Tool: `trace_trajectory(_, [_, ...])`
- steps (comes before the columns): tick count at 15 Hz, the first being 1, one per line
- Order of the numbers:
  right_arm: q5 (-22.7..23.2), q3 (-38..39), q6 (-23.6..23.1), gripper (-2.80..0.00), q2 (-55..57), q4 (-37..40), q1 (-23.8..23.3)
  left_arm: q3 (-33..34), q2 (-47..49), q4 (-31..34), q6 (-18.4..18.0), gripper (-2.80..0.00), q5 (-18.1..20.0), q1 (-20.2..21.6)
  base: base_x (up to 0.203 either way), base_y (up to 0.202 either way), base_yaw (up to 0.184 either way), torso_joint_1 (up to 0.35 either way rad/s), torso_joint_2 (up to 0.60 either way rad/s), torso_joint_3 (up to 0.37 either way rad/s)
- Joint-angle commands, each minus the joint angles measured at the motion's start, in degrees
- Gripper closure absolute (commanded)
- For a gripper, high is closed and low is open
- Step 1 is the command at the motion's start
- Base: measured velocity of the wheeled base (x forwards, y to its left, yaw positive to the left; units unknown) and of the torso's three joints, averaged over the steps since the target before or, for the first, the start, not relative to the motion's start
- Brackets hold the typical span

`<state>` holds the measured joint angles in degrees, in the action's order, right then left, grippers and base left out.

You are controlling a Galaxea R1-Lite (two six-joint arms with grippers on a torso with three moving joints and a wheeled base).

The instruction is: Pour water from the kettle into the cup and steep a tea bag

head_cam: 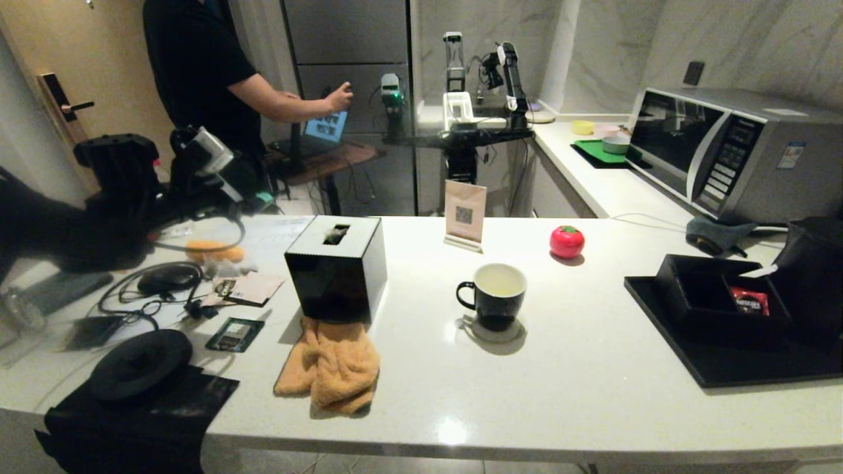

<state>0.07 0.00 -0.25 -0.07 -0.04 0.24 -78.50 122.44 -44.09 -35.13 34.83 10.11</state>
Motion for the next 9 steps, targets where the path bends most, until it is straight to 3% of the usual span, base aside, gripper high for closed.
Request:
trace_trajectory(1, [0.01, 0.0, -0.01, 0.0, 0.07, -0.05, 0.02, 0.01, -0.01, -0.29, -0.98, -2.8, 0.33, -0.27, 0.0, 0.0, 0.0, 0.0, 0.0, 0.0])
trace_trajectory(9, [0.01, 0.0, -0.01, 0.0, 0.07, -0.01, 0.02, 0.18, -0.1, -0.26, -2.66, -2.8, 1.03, 0.3, 0.0, 0.0, 0.0, 0.0, 0.0, 0.0])
